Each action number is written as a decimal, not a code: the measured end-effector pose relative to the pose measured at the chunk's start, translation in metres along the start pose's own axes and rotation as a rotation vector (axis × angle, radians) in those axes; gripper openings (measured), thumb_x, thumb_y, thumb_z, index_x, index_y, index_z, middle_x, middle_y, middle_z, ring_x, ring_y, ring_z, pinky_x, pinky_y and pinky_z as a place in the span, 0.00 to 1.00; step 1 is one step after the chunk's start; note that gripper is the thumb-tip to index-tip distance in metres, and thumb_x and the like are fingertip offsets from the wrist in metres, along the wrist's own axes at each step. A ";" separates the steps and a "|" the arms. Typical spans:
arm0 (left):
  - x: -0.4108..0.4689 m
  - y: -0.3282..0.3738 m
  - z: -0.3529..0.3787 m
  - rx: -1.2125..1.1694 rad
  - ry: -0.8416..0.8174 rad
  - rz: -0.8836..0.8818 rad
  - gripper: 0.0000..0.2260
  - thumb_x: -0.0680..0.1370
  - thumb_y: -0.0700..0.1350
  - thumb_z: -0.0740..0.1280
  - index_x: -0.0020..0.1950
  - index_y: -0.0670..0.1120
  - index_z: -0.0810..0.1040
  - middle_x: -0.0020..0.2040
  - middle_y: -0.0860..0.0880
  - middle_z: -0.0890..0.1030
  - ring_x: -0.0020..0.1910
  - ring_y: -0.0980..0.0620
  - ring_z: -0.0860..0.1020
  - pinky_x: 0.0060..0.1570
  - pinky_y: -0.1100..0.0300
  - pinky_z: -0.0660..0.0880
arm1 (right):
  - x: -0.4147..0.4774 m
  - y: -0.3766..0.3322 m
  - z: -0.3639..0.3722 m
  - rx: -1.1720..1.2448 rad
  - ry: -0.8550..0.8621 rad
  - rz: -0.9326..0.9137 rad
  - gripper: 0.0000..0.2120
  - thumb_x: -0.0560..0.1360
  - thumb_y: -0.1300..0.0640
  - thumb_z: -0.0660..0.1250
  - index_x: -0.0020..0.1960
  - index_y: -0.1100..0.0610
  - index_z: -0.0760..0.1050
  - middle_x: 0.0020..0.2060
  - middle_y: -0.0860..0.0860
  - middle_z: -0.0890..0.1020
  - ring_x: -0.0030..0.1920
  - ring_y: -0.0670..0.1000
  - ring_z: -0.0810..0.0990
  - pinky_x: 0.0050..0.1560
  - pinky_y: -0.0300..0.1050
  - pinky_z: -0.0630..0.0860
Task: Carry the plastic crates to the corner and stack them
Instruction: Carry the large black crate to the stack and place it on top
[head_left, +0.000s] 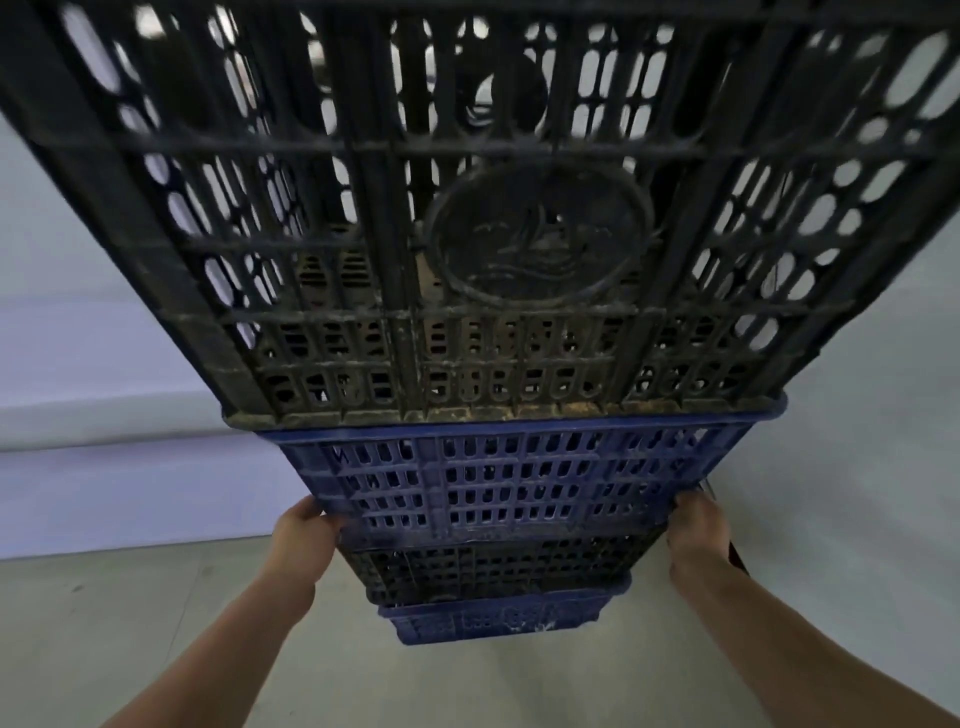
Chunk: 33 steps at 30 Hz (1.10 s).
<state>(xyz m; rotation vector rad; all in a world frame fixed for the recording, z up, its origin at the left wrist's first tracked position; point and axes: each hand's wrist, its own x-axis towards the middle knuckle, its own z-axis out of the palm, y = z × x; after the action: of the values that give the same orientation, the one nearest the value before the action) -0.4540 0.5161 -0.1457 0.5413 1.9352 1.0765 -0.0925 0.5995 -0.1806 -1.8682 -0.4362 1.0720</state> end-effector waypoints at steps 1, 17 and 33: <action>-0.008 0.010 -0.007 -0.034 0.017 0.021 0.13 0.80 0.29 0.56 0.57 0.40 0.77 0.53 0.43 0.79 0.45 0.47 0.75 0.51 0.50 0.69 | -0.011 -0.011 -0.005 0.087 -0.014 0.001 0.10 0.82 0.61 0.56 0.46 0.58 0.74 0.34 0.53 0.73 0.33 0.53 0.68 0.34 0.48 0.64; -0.125 0.171 -0.068 -0.190 0.003 0.149 0.26 0.83 0.62 0.50 0.78 0.53 0.61 0.75 0.47 0.69 0.72 0.43 0.67 0.72 0.39 0.61 | -0.104 -0.184 -0.060 0.253 -0.198 -0.189 0.30 0.79 0.33 0.56 0.69 0.51 0.78 0.62 0.52 0.83 0.61 0.58 0.81 0.61 0.58 0.77; -0.143 0.318 -0.162 -0.525 -0.101 0.136 0.23 0.81 0.58 0.54 0.72 0.49 0.72 0.63 0.48 0.78 0.64 0.44 0.74 0.64 0.40 0.66 | -0.163 -0.334 -0.118 0.500 -0.035 -0.290 0.20 0.73 0.36 0.59 0.55 0.48 0.77 0.53 0.50 0.79 0.51 0.47 0.76 0.50 0.47 0.67</action>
<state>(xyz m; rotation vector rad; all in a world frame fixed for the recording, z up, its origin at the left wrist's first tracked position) -0.5168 0.5103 0.2342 0.4236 1.4616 1.5455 -0.0445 0.6029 0.2061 -1.3028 -0.4005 0.9154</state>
